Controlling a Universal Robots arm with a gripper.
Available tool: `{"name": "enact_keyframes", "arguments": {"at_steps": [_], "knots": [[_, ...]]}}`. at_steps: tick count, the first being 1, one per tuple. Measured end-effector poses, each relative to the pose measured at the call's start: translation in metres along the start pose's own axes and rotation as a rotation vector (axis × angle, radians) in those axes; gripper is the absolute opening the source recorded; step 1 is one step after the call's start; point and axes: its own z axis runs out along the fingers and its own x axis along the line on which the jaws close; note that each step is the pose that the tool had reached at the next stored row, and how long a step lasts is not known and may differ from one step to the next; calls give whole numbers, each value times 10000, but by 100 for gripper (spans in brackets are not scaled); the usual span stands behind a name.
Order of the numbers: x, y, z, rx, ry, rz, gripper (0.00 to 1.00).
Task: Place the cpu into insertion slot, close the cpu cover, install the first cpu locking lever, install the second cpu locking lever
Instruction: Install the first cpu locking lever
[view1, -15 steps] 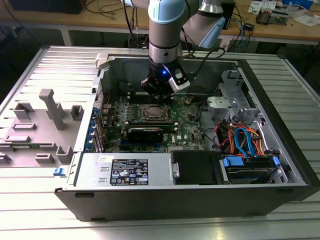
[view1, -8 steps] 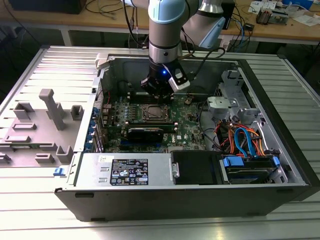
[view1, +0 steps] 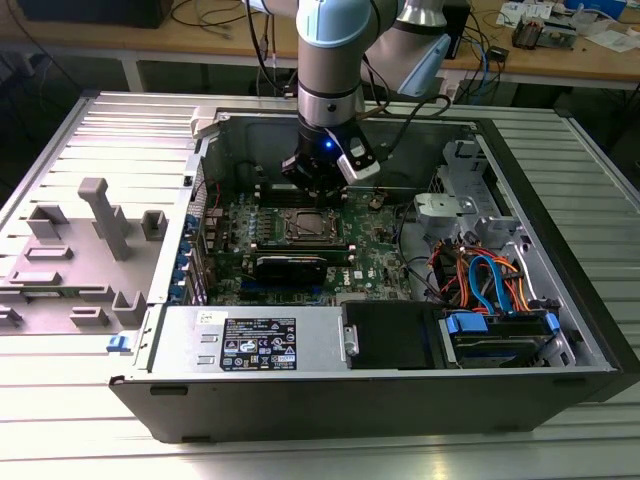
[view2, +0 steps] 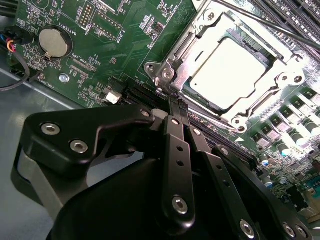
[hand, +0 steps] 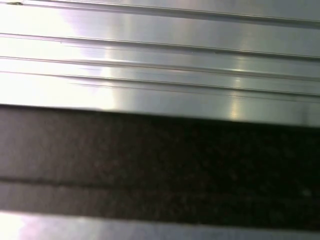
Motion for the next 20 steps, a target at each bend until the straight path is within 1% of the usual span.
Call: {"name": "enact_keyframes", "arguments": {"at_steps": [4, 10, 17, 19, 20], "knots": [[-2, -8, 2, 0, 0, 0, 11], [-5, -36, 7, 0, 0, 1, 11], [-7, -50, 22, 3, 1, 0, 11], [-8, -50, 29, 1, 1, 1, 11], [-8, -51, 32, -15, 0, 0, 11]]}}
